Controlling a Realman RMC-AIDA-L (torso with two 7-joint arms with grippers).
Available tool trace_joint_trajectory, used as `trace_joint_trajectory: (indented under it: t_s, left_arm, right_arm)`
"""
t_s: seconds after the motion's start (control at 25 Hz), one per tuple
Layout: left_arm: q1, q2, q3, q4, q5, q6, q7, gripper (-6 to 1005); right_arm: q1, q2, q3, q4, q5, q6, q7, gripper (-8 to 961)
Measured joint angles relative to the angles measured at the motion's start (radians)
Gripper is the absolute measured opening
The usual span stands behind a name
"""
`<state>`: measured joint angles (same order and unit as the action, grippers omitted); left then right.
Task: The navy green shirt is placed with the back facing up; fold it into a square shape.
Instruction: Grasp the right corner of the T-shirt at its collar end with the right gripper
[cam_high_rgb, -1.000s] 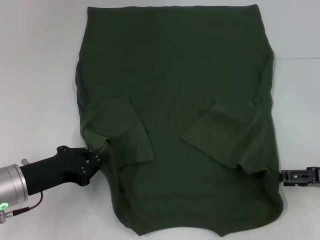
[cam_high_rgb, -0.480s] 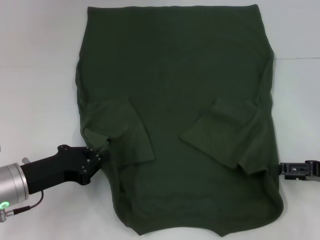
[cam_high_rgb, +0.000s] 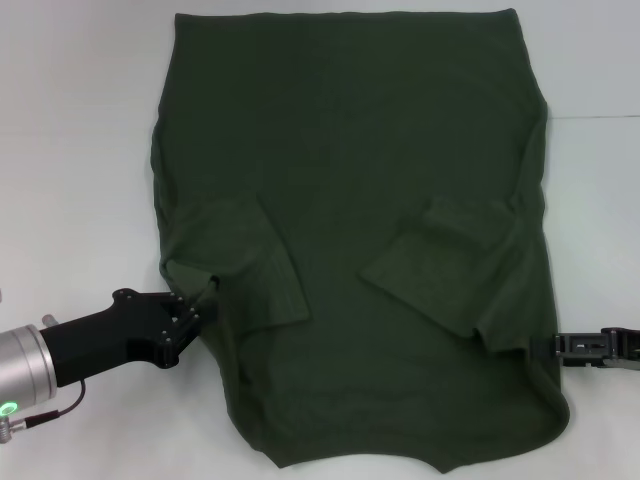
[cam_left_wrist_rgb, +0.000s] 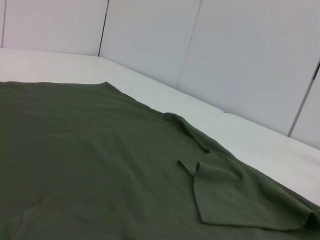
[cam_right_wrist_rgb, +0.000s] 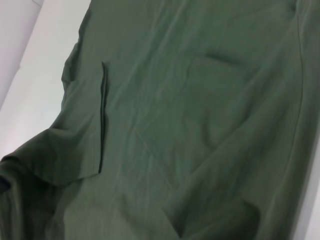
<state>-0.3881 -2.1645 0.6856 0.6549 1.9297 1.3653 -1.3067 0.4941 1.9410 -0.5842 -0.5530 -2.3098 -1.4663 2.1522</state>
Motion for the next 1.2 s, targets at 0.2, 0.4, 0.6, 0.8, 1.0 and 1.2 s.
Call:
trace_joint_trajectory:
  t_s: [0.2,0.4,0.6,0.8,1.0,1.2]
  left_arm:
    - [-0.001,0.000,0.000,0.000,0.000,0.000,0.000,46]
    - [-0.002,0.000,0.000,0.000,0.000,0.000,0.000,47]
    - [-0.002,0.000,0.000,0.000,0.000,0.000,0.000,48]
    - [-0.002,0.000,0.000,0.000,-0.001,0.000,0.000,48]
    - [-0.002,0.000,0.000,0.000,-0.002,0.000,0.000,47]
    - [-0.002,0.000,0.000,0.000,-0.002,0.000,0.000,46]
  right_arm:
    - [0.003,0.001,0.000,0.000,0.000,-0.002,0.000,914]
    - [0.004,0.002,0.000,0.005,0.000,0.001,-0.001,914]
    - [0.007,0.005,0.000,0.010,0.000,-0.005,-0.007,912]
    - [0.008,0.007,0.000,0.010,0.000,-0.014,-0.009,910]
    - [0.009,0.007,-0.009,0.010,0.000,-0.031,-0.009,907]
    - [0.011,0.008,-0.028,0.010,0.000,-0.035,-0.003,884]
